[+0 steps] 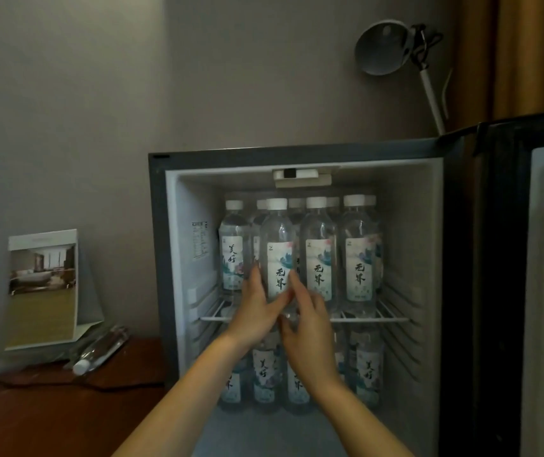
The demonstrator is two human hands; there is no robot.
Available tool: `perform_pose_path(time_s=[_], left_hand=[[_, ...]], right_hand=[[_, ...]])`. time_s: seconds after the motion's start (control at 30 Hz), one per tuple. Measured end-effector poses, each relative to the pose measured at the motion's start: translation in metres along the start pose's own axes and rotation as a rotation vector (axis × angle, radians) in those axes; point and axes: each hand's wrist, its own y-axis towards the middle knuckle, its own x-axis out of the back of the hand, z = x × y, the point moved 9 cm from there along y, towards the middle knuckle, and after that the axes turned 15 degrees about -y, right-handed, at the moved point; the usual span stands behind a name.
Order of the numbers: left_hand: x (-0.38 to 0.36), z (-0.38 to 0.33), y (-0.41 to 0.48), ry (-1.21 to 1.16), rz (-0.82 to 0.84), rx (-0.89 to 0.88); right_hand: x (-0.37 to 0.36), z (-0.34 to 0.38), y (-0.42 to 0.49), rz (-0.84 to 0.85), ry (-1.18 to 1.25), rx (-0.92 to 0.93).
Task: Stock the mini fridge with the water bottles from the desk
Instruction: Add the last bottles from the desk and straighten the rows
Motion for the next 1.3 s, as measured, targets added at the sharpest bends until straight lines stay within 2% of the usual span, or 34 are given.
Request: perform_pose_path(time_s=[0.1, 0.27, 0.5, 0.6, 0.67, 0.73, 0.83, 1.0, 1.13, 1.3], left_hand=[[0.004, 0.005, 0.003, 0.155, -0.039, 0.005], [0.006, 0.01, 0.007, 0.35, -0.106, -0.059], [0.008, 0.007, 0.002, 0.283, -0.162, -0.054], [0.012, 0.005, 0.0, 0.206, -0.172, -0.059], [0.021, 0.003, -0.009, 0.142, -0.235, -0.08], [0.033, -0.006, -0.026, 0.065, -0.288, -0.157], [0.057, -0.017, -0.056, -0.064, -0.321, -0.302], [0.132, 0.001, -0.099, -0.005, -0.52, -0.351], [0.203, 0.041, -0.131, 0.05, -0.665, -0.215], [0.286, 0.091, -0.162, 0.12, -0.775, -0.046]], right_hand=[[0.0, -0.003, -0.001, -0.066, -0.003, 0.004], [-0.002, -0.007, 0.0, -0.065, -0.015, -0.027], [-0.003, -0.008, 0.001, 0.019, 0.03, -0.096], [0.008, -0.011, -0.003, -0.068, 0.027, -0.146], [0.016, -0.011, -0.008, -0.147, 0.033, -0.16], [0.016, -0.01, -0.013, -0.159, 0.059, -0.165], [-0.003, 0.006, -0.022, -0.046, 0.14, -0.122], [-0.063, 0.068, -0.046, 0.178, 0.168, 0.077], [-0.117, 0.112, -0.064, 0.283, 0.179, 0.181], [-0.197, 0.15, -0.076, 0.457, 0.197, 0.209]])
